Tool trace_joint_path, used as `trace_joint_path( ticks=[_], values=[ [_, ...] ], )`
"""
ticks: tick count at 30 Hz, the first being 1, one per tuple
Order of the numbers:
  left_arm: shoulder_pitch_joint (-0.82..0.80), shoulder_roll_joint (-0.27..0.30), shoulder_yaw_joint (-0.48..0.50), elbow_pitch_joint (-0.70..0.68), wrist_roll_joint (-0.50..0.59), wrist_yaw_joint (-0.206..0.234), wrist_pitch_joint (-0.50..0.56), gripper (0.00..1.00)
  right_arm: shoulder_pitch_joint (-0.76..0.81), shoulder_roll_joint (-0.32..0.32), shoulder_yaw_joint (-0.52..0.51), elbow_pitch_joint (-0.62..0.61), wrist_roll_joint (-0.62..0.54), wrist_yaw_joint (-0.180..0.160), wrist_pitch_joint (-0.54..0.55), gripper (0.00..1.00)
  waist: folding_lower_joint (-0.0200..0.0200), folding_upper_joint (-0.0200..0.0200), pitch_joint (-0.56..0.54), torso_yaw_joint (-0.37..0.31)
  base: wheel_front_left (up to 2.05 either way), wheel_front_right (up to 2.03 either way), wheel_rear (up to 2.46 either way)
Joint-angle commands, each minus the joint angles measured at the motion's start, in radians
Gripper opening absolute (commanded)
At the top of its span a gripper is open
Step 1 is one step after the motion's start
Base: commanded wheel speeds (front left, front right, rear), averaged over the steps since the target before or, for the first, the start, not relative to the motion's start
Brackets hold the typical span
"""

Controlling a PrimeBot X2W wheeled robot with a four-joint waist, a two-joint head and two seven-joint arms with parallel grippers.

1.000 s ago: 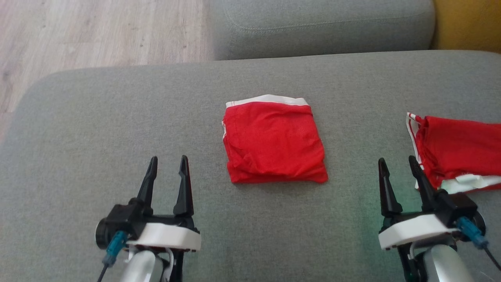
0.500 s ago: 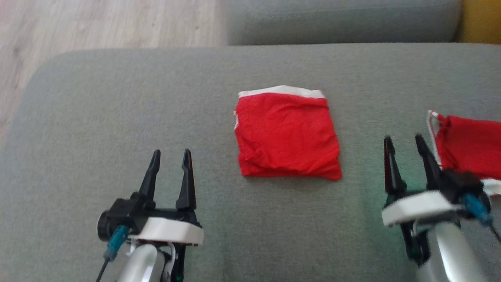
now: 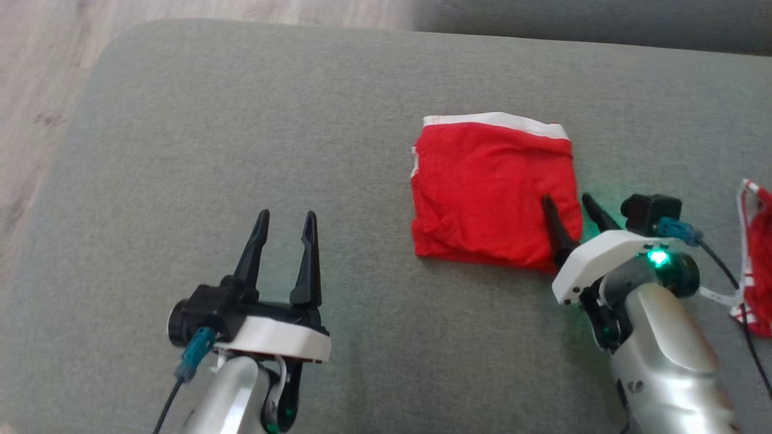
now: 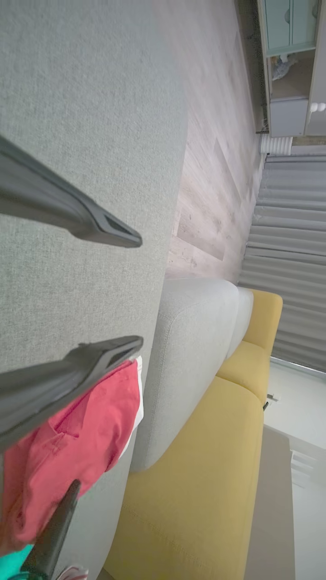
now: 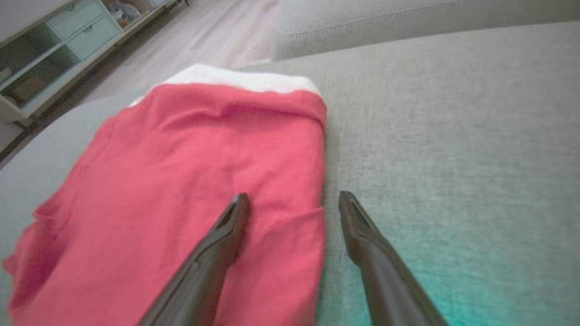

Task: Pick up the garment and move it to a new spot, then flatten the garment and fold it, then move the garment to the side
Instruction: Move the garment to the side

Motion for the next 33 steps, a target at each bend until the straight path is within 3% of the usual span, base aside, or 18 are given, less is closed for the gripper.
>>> trace_joint_path(
  ticks=[1,5,6,7,19,26,29,31,33],
  values=[
    [-0.045,0.006,0.024,-0.026,-0.005,0.005,-0.005,1.00,-0.036,0.000,0.023,-0.007,0.007,-0.001,0.004,1.00,-0.0002,0.0000,0.003,0.011,0.00,0.00,0.00],
    [-0.047,0.006,0.018,-0.020,-0.007,0.009,-0.005,1.00,-0.079,0.000,0.048,0.102,-0.009,-0.001,0.010,1.00,-0.0002,0.0000,0.003,0.027,0.00,0.00,0.00],
    [-0.047,0.006,0.020,-0.018,-0.006,0.010,-0.005,1.00,-0.096,0.000,0.074,0.143,-0.028,-0.001,0.010,0.46,-0.0002,0.0000,0.002,0.031,0.00,0.00,0.00],
    [-0.047,0.006,0.022,-0.016,-0.006,0.010,-0.005,1.00,-0.103,0.000,0.087,0.159,-0.039,-0.001,0.004,0.00,-0.0002,0.0000,0.000,0.032,0.00,0.00,0.00],
    [-0.031,0.006,0.012,-0.060,-0.005,-0.010,-0.005,1.00,-0.141,-0.041,0.142,0.249,-0.190,-0.001,-0.122,0.00,-0.0002,0.0000,-0.061,-0.013,0.00,0.00,0.00],
    [-0.019,0.006,-0.007,-0.059,-0.017,-0.002,-0.005,1.00,-0.130,-0.088,0.222,0.217,-0.185,-0.001,-0.101,0.00,-0.0002,0.0000,-0.099,-0.077,0.00,0.00,0.00],
    [-0.004,0.006,0.003,-0.054,-0.018,0.002,-0.005,1.00,-0.129,-0.142,0.290,0.167,-0.159,-0.001,-0.064,0.00,-0.0002,0.0000,-0.115,-0.119,0.00,0.00,0.00],
    [0.003,0.006,0.016,-0.050,-0.009,-0.001,-0.005,1.00,-0.123,-0.231,0.377,0.091,-0.119,-0.001,-0.008,0.00,-0.0002,0.0000,-0.116,-0.161,0.00,0.00,0.00],
    [0.005,0.006,0.024,-0.052,-0.006,0.000,-0.005,1.00,-0.122,-0.269,0.406,0.060,-0.102,-0.001,0.013,0.00,-0.0002,0.0000,-0.113,-0.177,0.00,0.00,0.00]
  ],
)
